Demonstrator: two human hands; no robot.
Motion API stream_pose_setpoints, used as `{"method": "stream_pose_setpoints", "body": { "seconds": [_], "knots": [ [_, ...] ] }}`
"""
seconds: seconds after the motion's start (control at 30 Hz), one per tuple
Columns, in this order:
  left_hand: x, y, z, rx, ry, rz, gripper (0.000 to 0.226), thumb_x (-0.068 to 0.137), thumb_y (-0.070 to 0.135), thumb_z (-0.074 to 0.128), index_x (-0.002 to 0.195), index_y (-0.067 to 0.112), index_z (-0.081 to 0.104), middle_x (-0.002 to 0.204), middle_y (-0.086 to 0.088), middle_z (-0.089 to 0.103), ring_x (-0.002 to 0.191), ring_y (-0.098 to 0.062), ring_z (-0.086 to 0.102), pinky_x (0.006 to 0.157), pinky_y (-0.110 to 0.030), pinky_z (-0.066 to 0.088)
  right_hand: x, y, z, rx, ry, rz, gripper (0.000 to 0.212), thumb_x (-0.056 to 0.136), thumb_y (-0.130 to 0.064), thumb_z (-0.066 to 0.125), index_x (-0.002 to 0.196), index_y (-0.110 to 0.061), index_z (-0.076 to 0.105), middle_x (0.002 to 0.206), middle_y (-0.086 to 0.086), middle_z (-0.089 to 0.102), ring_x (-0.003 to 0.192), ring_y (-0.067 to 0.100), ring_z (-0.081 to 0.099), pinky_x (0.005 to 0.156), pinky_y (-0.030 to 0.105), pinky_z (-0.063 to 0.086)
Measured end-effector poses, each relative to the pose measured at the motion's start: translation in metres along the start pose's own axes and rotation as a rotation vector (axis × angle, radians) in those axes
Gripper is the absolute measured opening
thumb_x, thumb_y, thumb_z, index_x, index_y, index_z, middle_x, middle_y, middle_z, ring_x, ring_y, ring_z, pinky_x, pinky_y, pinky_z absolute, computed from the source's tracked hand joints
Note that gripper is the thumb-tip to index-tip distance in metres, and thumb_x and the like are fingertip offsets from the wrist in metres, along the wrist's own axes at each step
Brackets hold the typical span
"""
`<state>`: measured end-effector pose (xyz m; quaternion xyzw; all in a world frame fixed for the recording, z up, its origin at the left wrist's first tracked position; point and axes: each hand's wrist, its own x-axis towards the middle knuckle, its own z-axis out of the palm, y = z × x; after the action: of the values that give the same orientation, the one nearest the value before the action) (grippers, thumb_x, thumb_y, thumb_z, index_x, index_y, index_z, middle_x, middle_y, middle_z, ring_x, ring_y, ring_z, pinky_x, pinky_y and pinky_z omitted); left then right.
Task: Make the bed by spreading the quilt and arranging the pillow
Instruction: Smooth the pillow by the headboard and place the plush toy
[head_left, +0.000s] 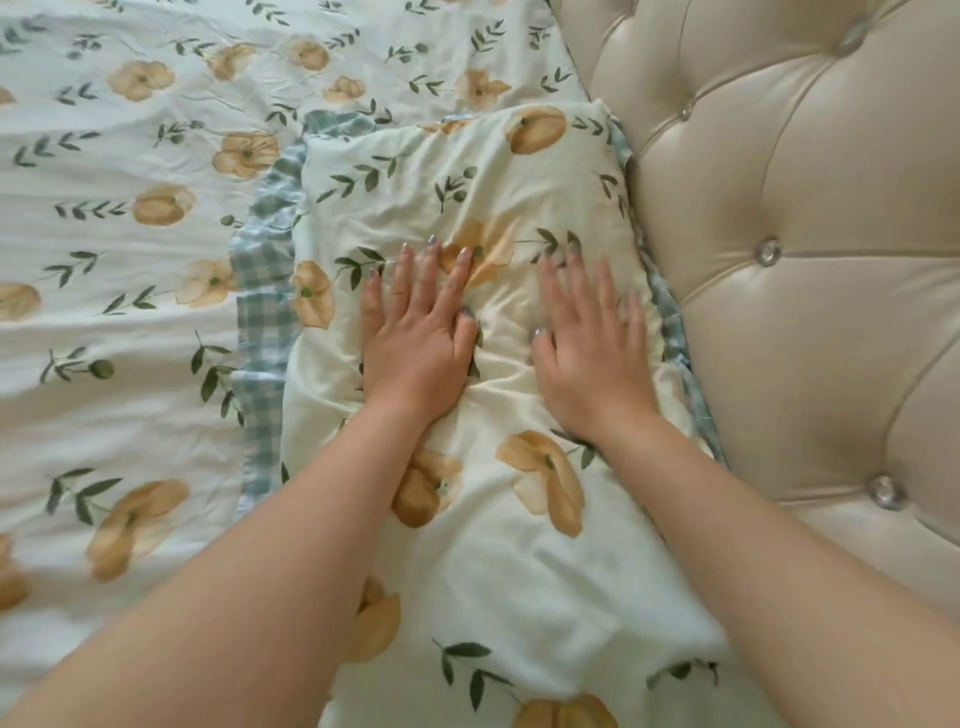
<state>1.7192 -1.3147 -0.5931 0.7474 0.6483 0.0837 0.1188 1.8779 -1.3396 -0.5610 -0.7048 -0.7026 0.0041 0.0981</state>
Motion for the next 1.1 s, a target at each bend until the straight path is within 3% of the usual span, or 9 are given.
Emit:
{"method": "stream_pose_setpoints", "body": {
  "seconds": [0.23, 0.3, 0.4, 0.6, 0.7, 0.77, 0.87, 0.93, 1.1],
  "knots": [
    [-0.092, 0.035, -0.053, -0.074, 0.279, 0.100, 0.060, 0.097, 0.039, 0.027, 0.154, 0.027, 0.012, 0.160, 0.005, -0.003, 0.149, -0.017, -0.007, 0.119, -0.046, -0.009, 0.003, -0.003, -0.016, 0.016, -0.454, 0.118, 0.067, 0.098, -0.035, 0.026, 0.153, -0.032, -0.013, 0.161, -0.003, -0.022, 0.145, 0.022, -0.026, 0.117, 0.055, -0.013],
    [-0.109, 0.022, -0.034, -0.008, 0.008, -0.015, 0.061, 0.098, 0.045, 0.016, 0.152, 0.031, -0.007, 0.160, 0.005, -0.016, 0.146, -0.015, -0.021, 0.119, -0.048, -0.010, 0.004, -0.011, -0.055, 0.106, -0.371, 0.231, 0.071, 0.093, -0.037, 0.039, 0.154, -0.032, 0.003, 0.163, -0.003, -0.010, 0.147, 0.027, -0.023, 0.115, 0.057, -0.010],
    [-0.104, 0.011, -0.019, 0.011, -0.185, -0.057, 0.061, 0.099, 0.046, 0.017, 0.152, 0.032, -0.009, 0.160, 0.005, -0.020, 0.144, -0.014, -0.025, 0.117, -0.046, -0.014, -0.032, -0.018, -0.084, 0.193, 0.117, 0.243, 0.062, 0.093, -0.038, 0.040, 0.152, -0.034, 0.023, 0.163, -0.003, 0.010, 0.150, 0.026, -0.008, 0.117, 0.052, -0.003],
    [-0.136, 0.031, -0.062, -0.231, 0.201, -0.005, 0.055, 0.096, 0.037, 0.032, 0.150, 0.027, 0.028, 0.158, 0.009, 0.017, 0.149, -0.014, 0.008, 0.121, -0.043, 0.002, -0.092, -0.021, -0.046, -0.027, -0.456, 0.071, 0.065, 0.097, -0.049, 0.027, 0.153, -0.039, -0.004, 0.162, -0.002, -0.018, 0.147, 0.024, -0.023, 0.119, 0.053, -0.008],
    [-0.162, 0.028, -0.025, 0.002, -0.096, -0.039, 0.061, 0.098, 0.045, 0.012, 0.153, 0.026, -0.004, 0.161, 0.005, -0.009, 0.147, -0.013, -0.018, 0.120, -0.046, -0.006, -0.080, -0.031, -0.085, 0.048, -0.129, 0.058, 0.063, 0.095, -0.040, 0.039, 0.153, -0.032, 0.016, 0.164, 0.002, 0.004, 0.150, 0.028, -0.006, 0.120, 0.051, 0.003],
    [-0.151, 0.028, -0.027, -0.011, -0.118, -0.081, 0.060, 0.099, 0.043, 0.016, 0.153, 0.024, 0.000, 0.162, 0.004, -0.007, 0.147, -0.014, -0.014, 0.120, -0.046, -0.005, -0.100, -0.029, -0.087, 0.085, 0.070, 0.020, 0.057, 0.095, -0.036, 0.035, 0.151, -0.029, 0.029, 0.161, 0.002, 0.020, 0.150, 0.029, 0.007, 0.120, 0.051, 0.011],
    [-0.158, 0.037, -0.049, -0.079, 0.172, -0.015, 0.055, 0.100, 0.034, 0.028, 0.153, 0.023, 0.020, 0.160, 0.005, 0.009, 0.149, -0.016, 0.007, 0.121, -0.043, 0.006, -0.139, -0.019, -0.056, -0.085, -0.218, -0.019, 0.059, 0.096, -0.045, 0.024, 0.153, -0.032, 0.019, 0.163, 0.001, 0.010, 0.150, 0.027, 0.002, 0.119, 0.055, 0.011],
    [-0.181, 0.038, -0.035, -0.050, 0.103, 0.039, 0.057, 0.098, 0.034, 0.021, 0.153, 0.020, 0.016, 0.160, 0.004, 0.005, 0.149, -0.017, 0.004, 0.121, -0.042, 0.005, -0.131, -0.015, -0.051, -0.083, -0.313, 0.036, 0.059, 0.097, -0.045, 0.026, 0.154, -0.033, 0.012, 0.164, 0.000, 0.001, 0.150, 0.025, -0.006, 0.120, 0.052, 0.003],
    [-0.190, 0.035, -0.020, 0.059, -0.010, 0.076, 0.059, 0.097, 0.036, 0.007, 0.154, 0.021, 0.006, 0.162, 0.002, -0.001, 0.149, -0.018, -0.003, 0.119, -0.045, -0.006, -0.163, -0.016, -0.063, -0.016, -0.068, 0.010, 0.058, 0.095, -0.035, 0.028, 0.153, -0.027, 0.024, 0.162, 0.005, 0.016, 0.150, 0.028, 0.009, 0.118, 0.056, 0.014]
  ]
}}
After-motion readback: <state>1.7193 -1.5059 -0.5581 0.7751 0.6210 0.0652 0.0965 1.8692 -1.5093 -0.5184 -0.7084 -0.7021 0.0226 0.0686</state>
